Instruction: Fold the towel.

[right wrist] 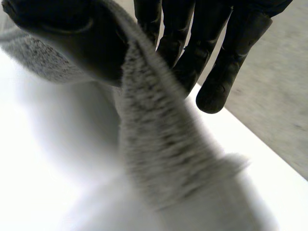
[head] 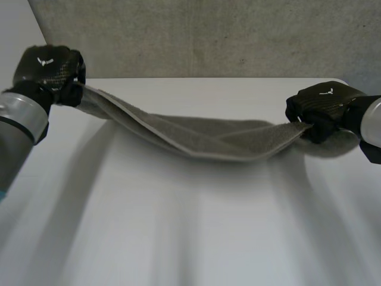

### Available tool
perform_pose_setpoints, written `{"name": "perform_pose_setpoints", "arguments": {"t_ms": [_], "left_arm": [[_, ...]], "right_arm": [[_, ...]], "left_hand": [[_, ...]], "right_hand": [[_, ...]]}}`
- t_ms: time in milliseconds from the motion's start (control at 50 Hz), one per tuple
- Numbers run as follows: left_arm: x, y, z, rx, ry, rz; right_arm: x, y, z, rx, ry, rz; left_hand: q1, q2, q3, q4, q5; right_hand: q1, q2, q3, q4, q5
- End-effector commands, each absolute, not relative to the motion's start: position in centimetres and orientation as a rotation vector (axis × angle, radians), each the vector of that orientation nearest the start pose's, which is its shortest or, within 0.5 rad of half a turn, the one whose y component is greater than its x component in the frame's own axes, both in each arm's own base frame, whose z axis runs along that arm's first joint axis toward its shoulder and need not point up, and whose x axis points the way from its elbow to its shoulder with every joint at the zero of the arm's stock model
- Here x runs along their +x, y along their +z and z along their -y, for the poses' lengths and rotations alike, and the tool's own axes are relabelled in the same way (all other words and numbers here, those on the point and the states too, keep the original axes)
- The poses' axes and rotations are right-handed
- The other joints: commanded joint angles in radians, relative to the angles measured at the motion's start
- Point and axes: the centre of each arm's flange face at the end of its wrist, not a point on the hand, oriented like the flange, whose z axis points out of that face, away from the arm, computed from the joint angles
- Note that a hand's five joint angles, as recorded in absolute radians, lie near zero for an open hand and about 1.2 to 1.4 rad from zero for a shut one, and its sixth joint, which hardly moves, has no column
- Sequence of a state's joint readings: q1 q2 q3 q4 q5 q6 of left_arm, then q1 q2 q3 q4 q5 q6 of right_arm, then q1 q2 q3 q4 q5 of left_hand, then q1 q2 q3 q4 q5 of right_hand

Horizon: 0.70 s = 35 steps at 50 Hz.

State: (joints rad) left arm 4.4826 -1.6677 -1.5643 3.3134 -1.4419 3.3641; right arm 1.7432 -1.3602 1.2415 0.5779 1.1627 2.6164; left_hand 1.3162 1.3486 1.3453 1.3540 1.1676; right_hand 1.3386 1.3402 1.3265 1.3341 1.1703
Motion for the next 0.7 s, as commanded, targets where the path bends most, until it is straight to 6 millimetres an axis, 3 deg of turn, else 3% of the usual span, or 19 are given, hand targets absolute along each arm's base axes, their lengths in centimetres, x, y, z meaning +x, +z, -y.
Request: {"name": "perform_pose_setpoints", "arguments": {"t_ms": [20, 120, 200, 240, 320, 340, 360, 380, 400, 420, 440, 460, 480, 500, 520, 540, 580, 640, 700], "left_arm": [[-22.0, 32.4, 26.9, 0.793, -2.347, -2.209], [-22.3, 29.0, 29.6, 0.817, -2.174, -2.357], [-22.7, 25.9, 32.0, 0.859, -2.040, -2.398], [-23.0, 23.1, 34.8, 0.879, -1.929, -2.363], [-23.3, 22.1, 38.0, 0.833, -1.901, -2.264], [-23.7, 22.5, 39.4, 0.797, -1.939, -2.209], [-24.4, 24.1, 40.6, 0.755, -2.036, -2.128], [-24.4, 24.1, 40.6, 0.755, -2.037, -2.127], [-25.4, 26.7, 41.4, 0.710, -2.181, -2.017], [-26.5, 30.1, 41.8, 0.634, -2.372, -1.878], [-26.5, 30.1, 41.8, 0.633, -2.374, -1.876], [-27.3, 33.5, 41.7, 0.553, -2.554, -1.739], [-27.3, 33.6, 41.7, 0.552, -2.556, -1.738], [-27.7, 36.7, 41.2, 0.474, -2.715, -1.614], [-27.7, 39.9, 40.4, 0.393, -2.862, -1.487], [-27.7, 39.9, 40.3, 0.393, -2.864, -1.486], [-27.3, 43.6, 38.8, 0.290, -3.046, -1.325], [-27.2, 44.1, 38.4, 0.265, -3.090, -1.290], [-27.5, 42.0, 38.7, 0.294, -3.078, -1.350]], "right_arm": [[21.1, 30.4, 25.4, -1.387, -1.512, -2.209], [20.5, 25.2, 28.4, -1.624, -1.307, -2.392], [21.1, 23.2, 30.2, -1.680, -1.295, -2.450], [21.8, 22.6, 31.6, -1.696, -1.359, -2.443], [24.6, 22.5, 36.0, -1.655, -1.738, -2.322], [25.5, 23.8, 37.7, -1.568, -1.951, -2.254], [25.5, 23.8, 37.7, -1.567, -1.953, -2.254], [25.9, 26.1, 39.3, -1.421, -2.186, -2.168], [25.9, 26.2, 39.3, -1.420, -2.189, -2.167], [26.1, 28.8, 40.6, -1.236, -2.406, -2.059], [26.1, 32.0, 41.3, -1.044, -2.598, -1.908], [26.1, 32.0, 41.3, -1.042, -2.600, -1.906], [26.0, 35.3, 41.3, -0.865, -2.746, -1.729], [25.9, 37.8, 40.8, -0.739, -2.825, -1.577], [25.9, 37.8, 40.8, -0.737, -2.826, -1.576], [25.8, 39.3, 40.4, -0.660, -2.866, -1.470], [25.6, 40.3, 39.9, -0.579, -2.880, -1.370], [25.8, 39.4, 39.8, -0.615, -2.845, -1.393], [25.9, 38.3, 40.0, -0.645, -2.807, -1.435]], "left_hand": [[0.080, 0.048, 0.051, 0.042, 0.054], [0.080, 0.048, 0.051, 0.042, 0.054], [0.080, 0.048, 0.051, 0.042, 0.054], [0.080, 0.048, 0.051, 0.042, 0.054], [0.080, 0.048, 0.051, 0.042, 0.054], [0.080, 0.048, 0.051, 0.042, 0.054], [0.080, 0.048, 0.051, 0.042, 0.054], [0.080, 0.048, 0.051, 0.042, 0.054], [0.080, 0.048, 0.051, 0.042, 0.054], [0.080, 0.048, 0.051, 0.042, 0.054], [0.080, 0.048, 0.051, 0.042, 0.054], [0.080, 0.048, 0.051, 0.042, 0.054], [0.080, 0.048, 0.051, 0.042, 0.054], [0.080, 0.048, 0.051, 0.042, 0.054], [0.080, 0.048, 0.051, 0.042, 0.054], [0.080, 0.048, 0.051, 0.042, 0.054], [0.080, 0.048, 0.051, 0.042, 0.054], [0.080, 0.048, 0.051, 0.042, 0.054], [0.080, 0.048, 0.051, 0.042, 0.054]], "right_hand": [[0.058, 0.056, 0.070, 0.062, 0.051], [0.058, 0.056, 0.070, 0.062, 0.051], [0.058, 0.056, 0.070, 0.062, 0.051], [0.058, 0.056, 0.070, 0.062, 0.051], [0.058, 0.056, 0.070, 0.062, 0.051], [0.058, 0.056, 0.070, 0.062, 0.051], [0.058, 0.056, 0.070, 0.062, 0.051], [0.058, 0.056, 0.070, 0.062, 0.051], [0.058, 0.056, 0.070, 0.062, 0.051], [0.058, 0.056, 0.070, 0.062, 0.051], [0.058, 0.056, 0.070, 0.062, 0.051], [0.058, 0.056, 0.070, 0.062, 0.051], [0.058, 0.056, 0.070, 0.062, 0.051], [0.058, 0.056, 0.070, 0.062, 0.051], [0.058, 0.056, 0.070, 0.062, 0.051], [0.058, 0.056, 0.070, 0.062, 0.051], [0.058, 0.056, 0.070, 0.062, 0.051], [0.058, 0.056, 0.070, 0.062, 0.051], [0.058, 0.056, 0.070, 0.062, 0.051]]}}
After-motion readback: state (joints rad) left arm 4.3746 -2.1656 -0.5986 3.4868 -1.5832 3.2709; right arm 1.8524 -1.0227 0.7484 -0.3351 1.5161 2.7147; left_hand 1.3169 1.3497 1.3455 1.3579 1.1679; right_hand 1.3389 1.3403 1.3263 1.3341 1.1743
